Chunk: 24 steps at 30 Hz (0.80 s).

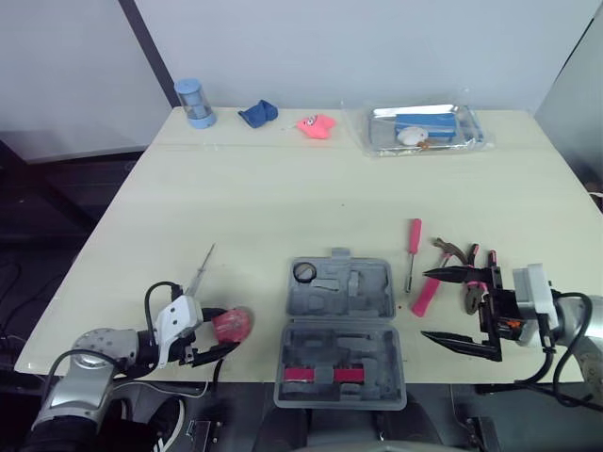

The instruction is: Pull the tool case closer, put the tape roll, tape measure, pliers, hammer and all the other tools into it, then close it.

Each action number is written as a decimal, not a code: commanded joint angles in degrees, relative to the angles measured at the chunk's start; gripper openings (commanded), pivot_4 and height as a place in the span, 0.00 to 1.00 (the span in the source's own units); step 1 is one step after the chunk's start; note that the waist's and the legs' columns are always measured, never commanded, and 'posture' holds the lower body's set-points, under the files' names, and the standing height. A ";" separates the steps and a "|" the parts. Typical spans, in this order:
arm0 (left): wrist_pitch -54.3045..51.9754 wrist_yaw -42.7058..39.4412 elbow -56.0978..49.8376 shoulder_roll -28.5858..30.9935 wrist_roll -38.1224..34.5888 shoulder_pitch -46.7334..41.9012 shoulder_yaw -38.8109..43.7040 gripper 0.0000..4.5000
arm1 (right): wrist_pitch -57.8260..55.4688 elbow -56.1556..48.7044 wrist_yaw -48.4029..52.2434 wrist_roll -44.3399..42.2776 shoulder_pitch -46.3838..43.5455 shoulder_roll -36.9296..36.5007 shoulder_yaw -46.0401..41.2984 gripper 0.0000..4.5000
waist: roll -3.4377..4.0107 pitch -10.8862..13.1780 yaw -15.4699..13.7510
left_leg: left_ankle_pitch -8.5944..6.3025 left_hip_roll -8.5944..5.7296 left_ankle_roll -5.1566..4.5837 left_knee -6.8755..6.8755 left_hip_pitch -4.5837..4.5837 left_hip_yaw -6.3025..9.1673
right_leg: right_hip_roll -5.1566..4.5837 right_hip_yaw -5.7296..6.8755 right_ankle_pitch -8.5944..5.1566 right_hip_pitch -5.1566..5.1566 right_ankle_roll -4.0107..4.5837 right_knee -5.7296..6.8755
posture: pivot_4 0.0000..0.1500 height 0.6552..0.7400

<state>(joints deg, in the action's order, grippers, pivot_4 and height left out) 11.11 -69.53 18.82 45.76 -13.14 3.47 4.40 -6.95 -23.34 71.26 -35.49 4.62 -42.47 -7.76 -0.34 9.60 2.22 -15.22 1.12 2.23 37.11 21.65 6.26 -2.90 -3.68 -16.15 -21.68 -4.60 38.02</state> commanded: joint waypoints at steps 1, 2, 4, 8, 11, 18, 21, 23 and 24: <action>1.12 -1.53 0.99 -0.44 -0.22 0.45 -0.78 0.68 | 0.19 -2.19 0.57 -1.18 -0.99 -0.67 -0.58 1.00 | 0.00 0.00 0.00 | 0.00 0.00 0.00 0.00 0.00 0.00 | 0.00 0.00 0.00 0.00 0.00 0.00 | 1.00 1.00; 1.31 -1.75 1.11 -0.52 -0.36 0.39 -0.75 0.68 | 0.17 -2.23 0.64 -1.17 -1.06 -0.68 -0.52 1.00 | 0.00 0.00 0.01 | 0.00 0.00 0.00 0.00 0.00 0.00 | 0.00 0.00 0.00 0.00 0.00 0.00 | 1.00 1.00; 1.96 -2.14 1.55 -0.56 -0.95 0.16 -0.12 0.68 | 0.07 -2.51 0.81 -1.17 -1.30 -0.69 -0.15 1.00 | 0.00 0.00 0.01 | 0.00 0.00 0.00 0.00 0.00 0.00 | 0.00 0.00 0.00 0.00 0.00 0.00 | 1.00 1.00; 1.97 -4.24 1.35 0.24 -3.17 -0.78 1.28 0.68 | -0.21 -2.78 0.92 -1.15 -1.63 -0.65 0.10 1.00 | 0.00 0.00 0.00 | 0.00 0.00 0.00 0.00 0.01 0.01 | 0.00 0.00 0.00 0.00 0.00 0.00 | 1.00 1.00; 1.51 -6.79 0.02 1.78 -4.93 -3.12 2.00 0.68 | -0.19 -2.54 1.14 -0.95 -1.92 -0.71 0.32 1.00 | -0.01 0.00 0.00 | 0.00 0.00 0.00 0.01 0.01 0.02 | 0.00 0.02 0.00 0.00 0.00 0.01 | 1.00 1.00; 0.73 -12.57 -3.35 4.24 -5.91 -13.77 -0.53 0.68 | -9.75 -4.70 -4.79 -7.17 -3.66 -0.28 0.06 1.00 | -0.02 0.03 -0.15 | 0.00 -0.01 0.00 0.04 0.08 0.12 | 0.00 0.11 0.00 0.00 0.00 0.01 | 1.00 1.00; -3.70 -15.82 -6.93 3.71 -7.03 -19.96 -3.59 0.68 | -15.32 -6.43 -9.63 -10.11 -4.68 -0.26 -0.40 1.00 | -0.02 0.03 -0.02 | 0.00 -0.01 0.00 0.04 0.09 0.14 | 0.01 0.13 0.00 0.00 0.01 0.01 | 1.00 1.00; -5.69 -17.27 -8.51 2.94 -7.17 -22.91 -5.53 0.68 | -19.03 -7.06 -13.33 -10.57 -5.54 -0.41 -0.06 1.00 | -0.02 0.03 0.14 | 0.00 -0.02 0.00 0.04 0.11 0.16 | 0.01 0.15 0.00 -0.01 0.01 0.02 | 1.00 1.00; -6.35 -17.61 -9.24 1.77 -6.81 -25.16 -7.14 0.68 | -22.28 -7.55 -16.11 -11.93 -6.26 -0.46 0.23 1.00 | -0.02 0.03 0.20 | 0.00 -0.02 0.00 0.04 0.11 0.15 | 0.01 0.14 0.00 -0.01 0.00 0.01 | 1.00 1.00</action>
<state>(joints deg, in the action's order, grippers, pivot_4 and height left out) 5.84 -86.01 12.07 48.35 -19.18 -20.05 -1.34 -25.83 -28.87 58.53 -45.21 -0.60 -42.60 -7.24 -0.36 9.63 2.42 -15.22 1.10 2.23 37.15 21.75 6.42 -2.89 -3.53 -16.15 -21.69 -4.60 38.04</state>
